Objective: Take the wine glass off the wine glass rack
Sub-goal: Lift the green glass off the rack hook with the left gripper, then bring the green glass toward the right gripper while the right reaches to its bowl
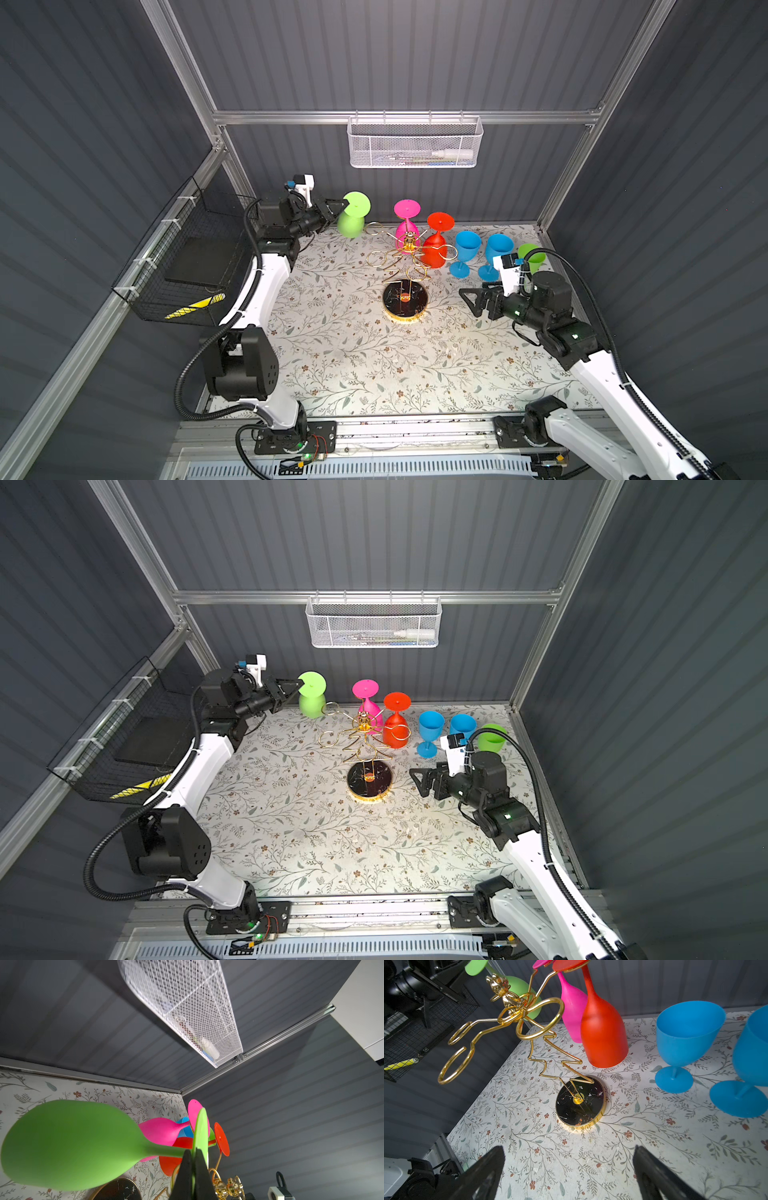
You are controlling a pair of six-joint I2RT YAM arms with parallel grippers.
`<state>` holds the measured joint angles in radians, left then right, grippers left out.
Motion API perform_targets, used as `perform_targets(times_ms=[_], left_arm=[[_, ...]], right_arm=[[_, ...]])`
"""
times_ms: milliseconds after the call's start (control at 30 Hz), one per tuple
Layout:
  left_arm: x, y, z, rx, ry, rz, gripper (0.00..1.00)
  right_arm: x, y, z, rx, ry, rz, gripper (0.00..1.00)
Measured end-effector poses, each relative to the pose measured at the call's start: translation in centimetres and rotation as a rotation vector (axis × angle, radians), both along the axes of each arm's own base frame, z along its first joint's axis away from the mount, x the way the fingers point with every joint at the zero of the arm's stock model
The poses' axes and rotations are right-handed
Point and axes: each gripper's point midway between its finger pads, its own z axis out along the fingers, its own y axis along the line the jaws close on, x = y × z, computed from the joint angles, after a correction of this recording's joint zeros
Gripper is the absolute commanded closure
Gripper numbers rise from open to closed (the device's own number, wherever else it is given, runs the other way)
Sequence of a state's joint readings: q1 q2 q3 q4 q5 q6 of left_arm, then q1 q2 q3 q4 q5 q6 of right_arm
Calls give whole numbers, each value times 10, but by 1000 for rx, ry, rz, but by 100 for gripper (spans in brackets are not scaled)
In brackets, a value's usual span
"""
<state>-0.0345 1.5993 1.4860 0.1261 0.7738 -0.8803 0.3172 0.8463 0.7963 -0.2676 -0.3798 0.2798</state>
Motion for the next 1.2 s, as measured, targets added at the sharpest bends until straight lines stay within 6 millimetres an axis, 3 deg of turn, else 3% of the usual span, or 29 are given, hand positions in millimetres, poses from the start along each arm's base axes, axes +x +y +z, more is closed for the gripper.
perform_targets(times_ms=[100,233,733,833,1000,1200], left_arm=[[-12,13,25,-17,-41,17,100],[-30,15,60,-61,-109,-4,100],[-97,-2,151,-147,-275,-161,100],[-111,-19,162,-167,-293,-225,100],[-139,-70,169,-189,-290,-401,100],[-143,-88,165,-215,-253,-469,100]], right_arm=[[-1,-2,0,-7,-1,-6,1],[-1,-5,4,-33,-6,-18,1],[1,-12,93,-79,-237,-25,1],[4,-6,110,-81,-276,9,1],[5,8,142,-67,-371,75,1],[-2,25,175,-71,-505,152,1]])
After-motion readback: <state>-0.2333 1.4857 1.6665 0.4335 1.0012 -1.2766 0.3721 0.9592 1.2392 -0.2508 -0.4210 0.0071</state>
